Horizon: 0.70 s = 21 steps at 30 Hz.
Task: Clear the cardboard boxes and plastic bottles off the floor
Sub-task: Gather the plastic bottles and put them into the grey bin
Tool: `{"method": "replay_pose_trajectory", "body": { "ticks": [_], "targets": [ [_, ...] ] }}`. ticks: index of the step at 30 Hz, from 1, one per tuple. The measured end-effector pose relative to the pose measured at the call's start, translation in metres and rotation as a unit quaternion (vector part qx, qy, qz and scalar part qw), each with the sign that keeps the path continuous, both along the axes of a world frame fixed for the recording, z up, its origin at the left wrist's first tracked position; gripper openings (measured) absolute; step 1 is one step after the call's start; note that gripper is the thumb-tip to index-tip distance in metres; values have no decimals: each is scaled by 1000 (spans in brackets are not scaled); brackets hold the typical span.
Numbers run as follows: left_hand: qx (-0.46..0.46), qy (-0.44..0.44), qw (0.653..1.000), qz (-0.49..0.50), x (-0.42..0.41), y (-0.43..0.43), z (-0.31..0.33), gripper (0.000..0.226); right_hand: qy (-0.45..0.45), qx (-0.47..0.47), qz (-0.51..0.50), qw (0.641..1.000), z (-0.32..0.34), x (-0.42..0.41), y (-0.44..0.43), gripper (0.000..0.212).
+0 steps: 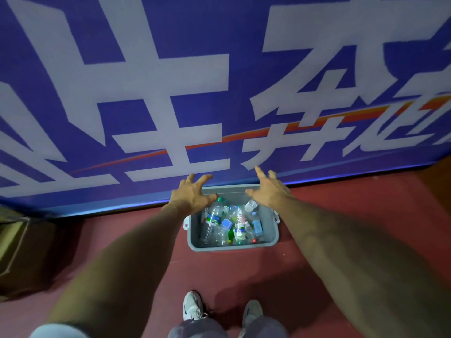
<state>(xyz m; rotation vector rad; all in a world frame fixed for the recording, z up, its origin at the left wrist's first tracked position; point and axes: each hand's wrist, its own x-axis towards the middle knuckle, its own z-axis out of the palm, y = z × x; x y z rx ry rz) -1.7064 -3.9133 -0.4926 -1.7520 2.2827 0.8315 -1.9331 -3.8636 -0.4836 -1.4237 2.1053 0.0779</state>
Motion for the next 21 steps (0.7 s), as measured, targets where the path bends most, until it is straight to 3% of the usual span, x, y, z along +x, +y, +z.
{"method": "replay_pose_trajectory", "body": {
  "ticks": [11,21],
  "targets": [
    [-51,1,998,-31,-28,7,16,63,-7,-8,-37,999,15,-16,13,80],
    [-78,13,983,-167,-65,-25,36,67,16,-41,-198,979,39,-18,57,66]
  ]
}}
